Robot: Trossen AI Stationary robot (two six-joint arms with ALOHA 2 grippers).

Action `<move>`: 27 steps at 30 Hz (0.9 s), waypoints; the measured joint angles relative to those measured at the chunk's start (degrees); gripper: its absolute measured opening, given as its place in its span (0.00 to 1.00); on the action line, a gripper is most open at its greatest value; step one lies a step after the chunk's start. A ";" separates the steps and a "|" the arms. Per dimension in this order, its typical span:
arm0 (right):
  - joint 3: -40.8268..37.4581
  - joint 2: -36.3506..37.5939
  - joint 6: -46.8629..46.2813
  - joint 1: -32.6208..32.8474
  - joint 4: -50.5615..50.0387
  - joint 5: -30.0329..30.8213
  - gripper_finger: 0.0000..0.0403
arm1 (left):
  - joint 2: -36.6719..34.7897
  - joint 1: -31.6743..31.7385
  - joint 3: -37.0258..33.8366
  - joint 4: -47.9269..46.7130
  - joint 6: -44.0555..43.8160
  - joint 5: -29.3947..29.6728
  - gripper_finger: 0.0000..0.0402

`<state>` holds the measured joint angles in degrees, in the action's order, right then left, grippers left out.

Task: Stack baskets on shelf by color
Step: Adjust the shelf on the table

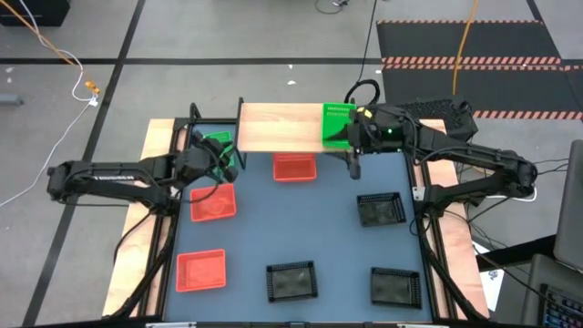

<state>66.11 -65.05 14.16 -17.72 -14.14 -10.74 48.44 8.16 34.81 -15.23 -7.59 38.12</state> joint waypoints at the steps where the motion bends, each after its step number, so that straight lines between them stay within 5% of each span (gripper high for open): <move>1: 0.00 -0.34 -0.76 -0.03 2.03 2.83 0.39 | 0.43 0.72 -0.01 -2.45 -1.68 -0.10 0.23; 5: 0.92 -3.36 -1.52 -1.10 4.08 7.74 0.39 | 0.79 3.21 -0.02 -7.29 -8.53 -1.75 0.23; 10: 9.18 -12.36 -1.46 -1.94 -3.44 7.88 0.39 | 0.61 5.59 -0.02 -9.81 -11.05 -12.79 0.23; 18: 27.06 -30.01 0.16 -1.25 -5.89 7.74 0.39 | -1.91 7.60 6.36 -11.07 -4.64 -12.59 0.23; 27: 27.57 -34.99 3.15 4.72 -8.09 8.95 0.39 | -1.96 8.33 3.95 -19.84 -10.14 -12.57 0.23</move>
<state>93.67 -100.03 17.32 -12.99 -22.23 -1.79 46.48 16.49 38.76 -35.07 -17.73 25.55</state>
